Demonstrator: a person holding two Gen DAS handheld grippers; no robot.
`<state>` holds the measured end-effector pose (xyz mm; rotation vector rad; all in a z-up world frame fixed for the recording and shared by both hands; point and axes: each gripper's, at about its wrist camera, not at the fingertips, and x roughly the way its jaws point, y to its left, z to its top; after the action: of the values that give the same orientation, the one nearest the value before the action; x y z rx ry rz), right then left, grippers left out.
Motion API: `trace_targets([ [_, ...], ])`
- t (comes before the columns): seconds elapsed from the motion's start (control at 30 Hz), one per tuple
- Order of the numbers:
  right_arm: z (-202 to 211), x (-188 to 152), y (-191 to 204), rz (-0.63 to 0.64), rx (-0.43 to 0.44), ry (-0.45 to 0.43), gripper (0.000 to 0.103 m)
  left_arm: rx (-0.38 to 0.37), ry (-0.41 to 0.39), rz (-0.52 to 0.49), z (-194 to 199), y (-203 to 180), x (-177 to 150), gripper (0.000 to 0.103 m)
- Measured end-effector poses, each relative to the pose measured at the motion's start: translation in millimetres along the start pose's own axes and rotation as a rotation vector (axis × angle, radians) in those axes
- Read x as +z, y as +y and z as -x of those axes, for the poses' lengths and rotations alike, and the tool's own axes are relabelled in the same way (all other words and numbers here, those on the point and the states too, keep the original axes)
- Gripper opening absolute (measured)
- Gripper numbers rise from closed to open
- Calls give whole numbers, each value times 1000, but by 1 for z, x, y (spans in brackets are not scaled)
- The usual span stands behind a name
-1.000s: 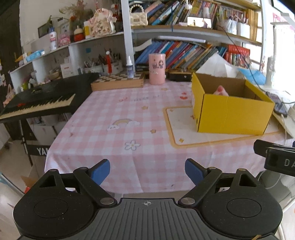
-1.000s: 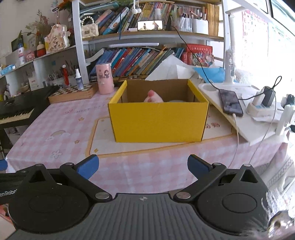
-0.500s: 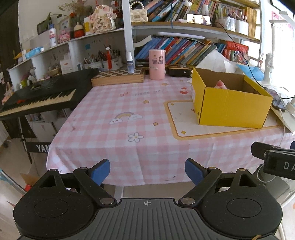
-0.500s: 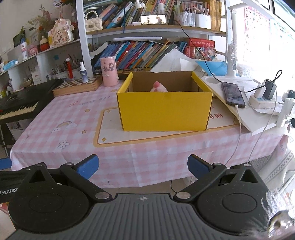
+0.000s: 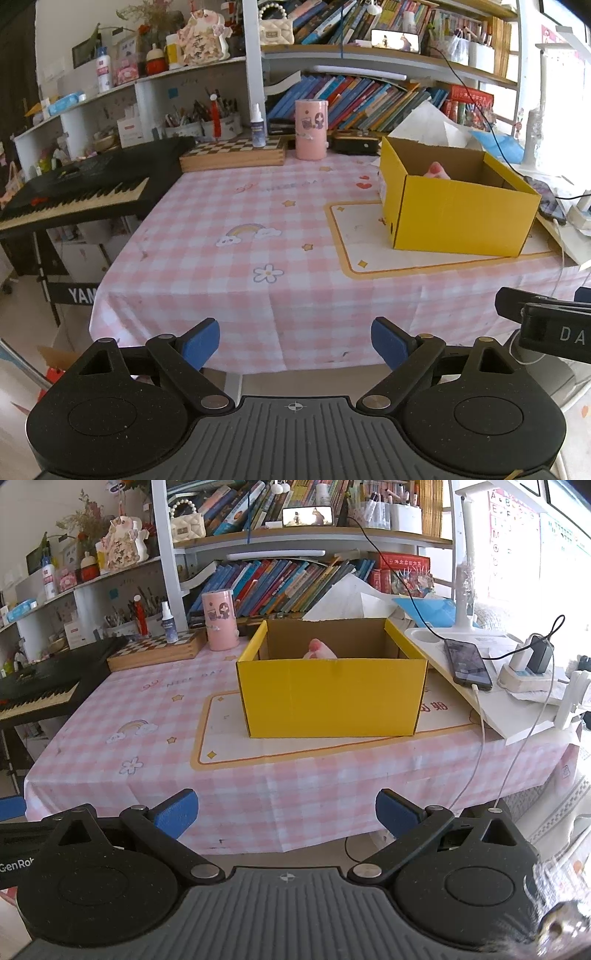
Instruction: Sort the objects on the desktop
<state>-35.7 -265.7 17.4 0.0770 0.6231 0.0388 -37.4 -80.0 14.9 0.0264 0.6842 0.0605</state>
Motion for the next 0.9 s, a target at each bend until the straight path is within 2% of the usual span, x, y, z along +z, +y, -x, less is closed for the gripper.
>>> trace_targets([
  [0.9, 3, -1, 1, 11, 30, 12, 103, -24, 3, 2, 2, -2, -3, 93],
])
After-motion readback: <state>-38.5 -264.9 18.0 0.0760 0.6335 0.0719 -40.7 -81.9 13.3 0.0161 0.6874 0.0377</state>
